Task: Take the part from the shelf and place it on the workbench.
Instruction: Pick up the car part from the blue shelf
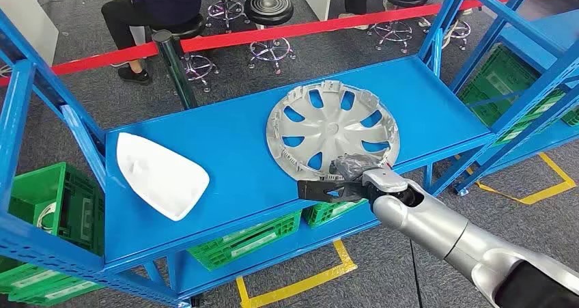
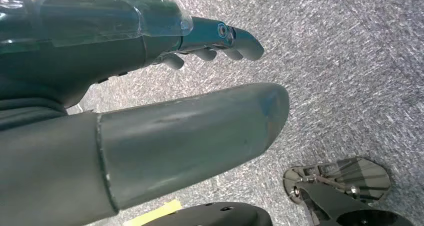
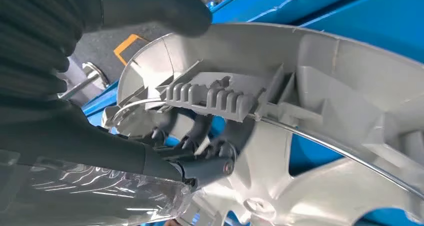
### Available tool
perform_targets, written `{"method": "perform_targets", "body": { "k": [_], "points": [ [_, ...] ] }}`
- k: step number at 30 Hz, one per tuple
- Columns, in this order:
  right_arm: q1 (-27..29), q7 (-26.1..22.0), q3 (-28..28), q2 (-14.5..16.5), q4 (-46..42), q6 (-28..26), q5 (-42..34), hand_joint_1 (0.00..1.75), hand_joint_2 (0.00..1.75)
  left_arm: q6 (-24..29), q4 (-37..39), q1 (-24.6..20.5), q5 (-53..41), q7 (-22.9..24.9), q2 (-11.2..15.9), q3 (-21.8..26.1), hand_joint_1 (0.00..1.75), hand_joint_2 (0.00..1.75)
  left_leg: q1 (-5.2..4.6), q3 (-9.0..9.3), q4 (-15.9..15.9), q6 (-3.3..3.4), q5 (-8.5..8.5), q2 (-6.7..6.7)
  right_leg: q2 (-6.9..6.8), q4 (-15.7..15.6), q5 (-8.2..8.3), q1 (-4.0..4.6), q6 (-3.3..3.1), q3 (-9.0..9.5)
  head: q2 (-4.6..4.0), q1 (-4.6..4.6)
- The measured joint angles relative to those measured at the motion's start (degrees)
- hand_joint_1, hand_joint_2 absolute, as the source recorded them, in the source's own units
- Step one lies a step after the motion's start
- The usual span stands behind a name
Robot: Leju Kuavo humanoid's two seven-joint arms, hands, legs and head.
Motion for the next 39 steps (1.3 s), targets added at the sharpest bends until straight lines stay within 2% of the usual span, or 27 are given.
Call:
{"method": "perform_targets", "body": {
  "k": [11,24,28,32,36,39],
  "points": [
    [-0.08,-2.47,0.76,0.53,0.46,-0.78,-0.42,1.75,1.75,0.00,0.00,0.04,0.00,-0.16,-0.01,0.01,0.00,0.00,0.01,0.04,0.00,0.00,0.01,-0.14,-0.03,0.00,-0.01,0.01,-0.01,0.01,0.00,0.01],
    [-0.06,-3.28,0.82,1.18,0.97,-1.19,-0.43,1.75,1.75,0.00,0.00,0.05,0.00,-0.29,-0.01,0.02,0.00,0.00,0.00,0.04,0.00,0.00,0.01,-0.10,-0.02,0.00,-0.01,0.01,-0.01,0.02,0.00,0.07],
    [0.47,-5.28,0.73,1.31,1.23,-4.33,-1.82,1.75,1.75,0.00,0.00,0.07,0.08,-0.90,-0.01,0.05,0.00,0.00,0.01,0.04,0.00,0.00,0.01,-0.13,-0.02,0.00,-0.01,0.01,-0.01,0.02,0.00,0.03],
    [2.22,-10.17,-0.48,1.44,0.81,-13.30,-6.67,1.75,1.75,0.02,0.00,0.15,0.17,-2.99,-0.01,0.05,0.00,1.75,0.01,0.02,0.00,-0.01,0.01,-0.15,-0.03,0.02,-0.01,0.01,-0.01,0.01,0.00,0.03],
    [4.55,-14.41,-2.96,1.62,-1.59,-21.25,-11.03,1.75,1.75,0.73,0.00,0.17,0.10,-7.07,-0.01,0.06,0.00,1.75,0.03,0.01,0.01,-0.01,0.01,-0.24,-0.09,0.03,-0.02,0.03,-0.01,0.00,0.00,-0.02],
    [6.92,-17.53,-5.77,1.73,-4.45,-27.06,-13.50,1.75,1.75,2.66,0.00,0.17,0.28,-8.44,-0.01,0.05,0.00,1.75,0.03,0.01,0.01,0.00,0.01,-0.28,-0.11,0.02,-0.03,0.03,-0.02,-0.01,0.00,-0.01]
  ]
}}
